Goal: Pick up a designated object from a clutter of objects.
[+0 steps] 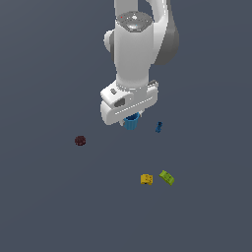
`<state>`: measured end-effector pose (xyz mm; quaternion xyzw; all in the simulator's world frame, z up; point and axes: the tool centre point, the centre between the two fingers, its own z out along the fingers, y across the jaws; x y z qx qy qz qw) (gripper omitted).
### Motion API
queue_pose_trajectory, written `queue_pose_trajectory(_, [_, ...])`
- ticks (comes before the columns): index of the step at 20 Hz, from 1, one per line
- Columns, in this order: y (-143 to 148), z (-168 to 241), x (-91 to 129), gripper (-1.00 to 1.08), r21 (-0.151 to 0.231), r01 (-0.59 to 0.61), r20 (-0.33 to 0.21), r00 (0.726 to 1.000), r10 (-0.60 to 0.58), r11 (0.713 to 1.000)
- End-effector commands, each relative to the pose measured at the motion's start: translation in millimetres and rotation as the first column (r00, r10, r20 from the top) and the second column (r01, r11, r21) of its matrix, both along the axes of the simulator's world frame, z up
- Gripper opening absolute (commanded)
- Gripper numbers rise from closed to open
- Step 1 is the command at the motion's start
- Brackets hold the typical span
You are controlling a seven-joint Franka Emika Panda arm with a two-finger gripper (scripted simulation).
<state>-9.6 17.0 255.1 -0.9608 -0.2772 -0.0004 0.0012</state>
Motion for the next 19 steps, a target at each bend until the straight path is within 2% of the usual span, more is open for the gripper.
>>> queue_pose_trajectory(1, [-15,24,-4,-1.0,0.001,-0.001,0.0,1.0,0.001,1.0])
queue_pose_trajectory(10, [-56,87,-10,-1.0,0.0,0.0,0.0,1.0,0.0,1.0])
queue_pose_trajectory(19, [-70,107,-11,-1.0,-0.002,0.0,0.0,1.0,0.0,1.0])
